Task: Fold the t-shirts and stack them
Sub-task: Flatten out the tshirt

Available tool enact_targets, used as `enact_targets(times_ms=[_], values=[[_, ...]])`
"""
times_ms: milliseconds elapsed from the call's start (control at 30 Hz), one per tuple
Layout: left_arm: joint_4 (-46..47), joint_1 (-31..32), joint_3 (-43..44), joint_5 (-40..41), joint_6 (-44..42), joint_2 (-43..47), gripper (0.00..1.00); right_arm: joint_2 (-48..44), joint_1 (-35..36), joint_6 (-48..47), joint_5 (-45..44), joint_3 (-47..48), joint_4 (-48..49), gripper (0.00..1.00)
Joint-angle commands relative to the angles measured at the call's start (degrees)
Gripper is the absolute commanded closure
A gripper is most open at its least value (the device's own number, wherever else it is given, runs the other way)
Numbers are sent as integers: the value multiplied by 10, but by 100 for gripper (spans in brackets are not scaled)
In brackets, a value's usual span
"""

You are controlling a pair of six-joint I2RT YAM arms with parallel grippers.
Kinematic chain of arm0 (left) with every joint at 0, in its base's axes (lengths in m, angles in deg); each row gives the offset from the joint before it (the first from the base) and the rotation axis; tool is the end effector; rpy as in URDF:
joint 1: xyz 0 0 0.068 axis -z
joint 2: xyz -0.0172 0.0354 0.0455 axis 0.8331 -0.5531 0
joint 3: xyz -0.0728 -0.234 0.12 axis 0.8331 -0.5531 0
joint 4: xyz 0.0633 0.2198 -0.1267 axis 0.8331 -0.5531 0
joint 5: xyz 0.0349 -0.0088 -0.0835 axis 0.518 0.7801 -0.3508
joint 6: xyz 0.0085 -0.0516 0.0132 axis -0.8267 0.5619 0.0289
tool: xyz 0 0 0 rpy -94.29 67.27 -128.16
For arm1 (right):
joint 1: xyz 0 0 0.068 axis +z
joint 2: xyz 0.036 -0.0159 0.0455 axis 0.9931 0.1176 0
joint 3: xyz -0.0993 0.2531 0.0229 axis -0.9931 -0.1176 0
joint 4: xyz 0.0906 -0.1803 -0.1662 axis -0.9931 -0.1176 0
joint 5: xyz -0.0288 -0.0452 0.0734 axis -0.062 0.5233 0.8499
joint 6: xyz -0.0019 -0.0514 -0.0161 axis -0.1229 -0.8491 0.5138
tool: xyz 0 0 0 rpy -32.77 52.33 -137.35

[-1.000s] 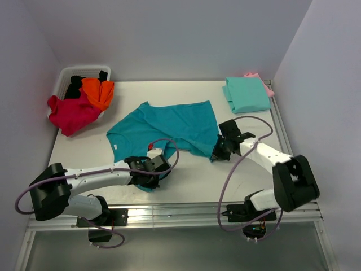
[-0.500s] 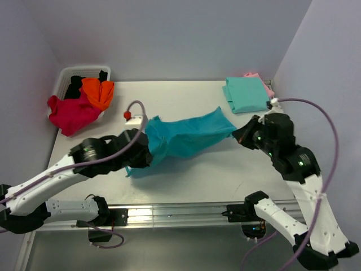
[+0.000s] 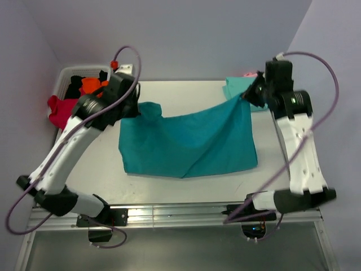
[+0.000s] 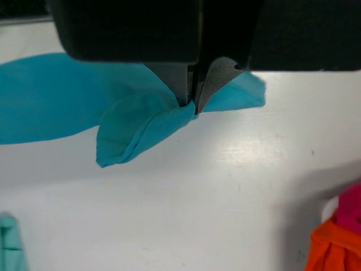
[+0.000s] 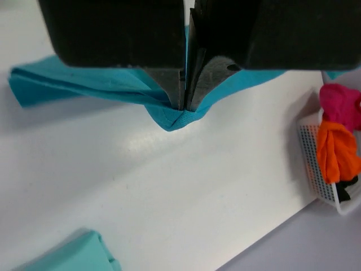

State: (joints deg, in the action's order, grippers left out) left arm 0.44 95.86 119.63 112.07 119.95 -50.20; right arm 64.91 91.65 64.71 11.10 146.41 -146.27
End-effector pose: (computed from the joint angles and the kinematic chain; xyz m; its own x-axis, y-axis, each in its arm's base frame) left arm 0.1928 -0.1399 0.4613 -0.6092 -0.1277 -0.7826 0.0245 0.9834 -0.1796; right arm 0.2115 0.0300 0.4649 -0.5133 0.4921 -0.7031 0.2024 0.8656 0.4581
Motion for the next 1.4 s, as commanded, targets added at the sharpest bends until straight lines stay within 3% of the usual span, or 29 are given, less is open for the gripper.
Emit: enact_targets(times_ms=[0,67,133,167,233,267,300,333,367,433,467,533,667,733,767,800,933,967,1067,1233,1367], values=[[75,-36,71,-12,-71,-83,100,110,-25,-12,34,119,26,100],[87,-71,117,-51,-69,-158,100,200,-38,-7,49,234,10,100],[88,-121,226,-93,-39,-240,100,305,-44,-4,60,345,-41,100],[89,-143,269,-146,-28,-265,100,343,-54,-1,72,480,-62,100],[92,-192,448,-198,-9,-329,100,415,-77,24,105,614,-93,100],[92,-205,449,-198,-4,-344,100,411,-77,36,124,604,-77,100],[97,-217,514,-234,-1,-354,100,393,-107,52,148,568,-45,100],[139,-240,518,-255,0,-338,100,327,-116,52,180,519,52,100],[174,-246,461,-263,-7,-311,100,289,-122,47,195,416,108,100],[272,-246,372,-257,-20,-198,100,187,-124,17,205,337,225,100],[287,-245,306,-247,-21,-164,100,175,-124,6,202,344,220,100],[295,-240,265,-210,-37,-96,100,154,-124,-12,193,374,183,100],[316,-220,130,-179,-66,8,100,73,-121,-17,194,262,190,100],[335,-214,-23,-158,-68,77,100,30,-98,-26,175,170,195,100],[335,-214,-24,-151,-66,99,100,18,-91,-26,175,134,195,100],[342,-214,-102,-149,-62,137,100,5,-87,-25,175,95,197,100],[360,-214,-283,-139,-38,193,100,-76,-69,-8,169,-153,269,100],[367,-214,-353,-137,-32,197,100,-91,-67,-3,167,-261,288,100],[361,-214,-459,-144,23,181,100,-142,-62,21,168,-450,360,100],[339,-200,-564,-165,126,169,100,-188,-59,36,180,-610,393,100],[319,-179,-616,-151,168,204,100,-215,-48,31,171,-634,355,100]])
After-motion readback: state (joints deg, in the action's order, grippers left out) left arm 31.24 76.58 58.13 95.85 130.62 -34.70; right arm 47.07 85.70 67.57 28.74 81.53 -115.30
